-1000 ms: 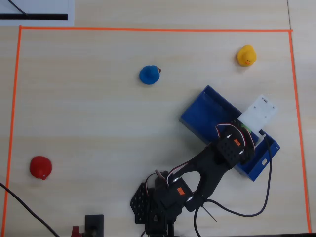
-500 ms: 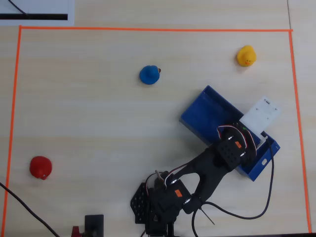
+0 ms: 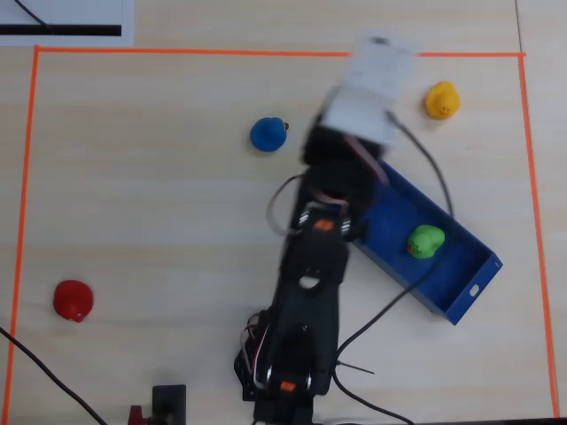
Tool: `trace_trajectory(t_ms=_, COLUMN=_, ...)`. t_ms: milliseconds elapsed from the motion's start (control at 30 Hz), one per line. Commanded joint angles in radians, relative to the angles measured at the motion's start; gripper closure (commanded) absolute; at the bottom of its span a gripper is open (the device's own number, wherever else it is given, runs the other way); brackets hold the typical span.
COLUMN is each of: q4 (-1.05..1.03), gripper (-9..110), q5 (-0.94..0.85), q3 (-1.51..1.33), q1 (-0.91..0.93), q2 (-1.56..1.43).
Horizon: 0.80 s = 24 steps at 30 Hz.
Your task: Grasp green duck and put it into box.
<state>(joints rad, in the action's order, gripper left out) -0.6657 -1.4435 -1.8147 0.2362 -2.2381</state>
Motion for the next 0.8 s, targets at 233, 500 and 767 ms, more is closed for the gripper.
trace_trajectory(t_ms=233, q4=-0.4, gripper=100, q5=-0.189, q3=-1.183, q1=-0.261, q2=-0.795)
trace_trajectory(t_ms=500, q4=-0.6, gripper=101, q5=-0.222, q3=-1.276, q1=-0.235, q2=-0.991)
trace_trajectory(t_ms=767, q4=-0.687, gripper=101, q5=-0.172, q3=-1.281, q1=-0.255, q2=-1.069)
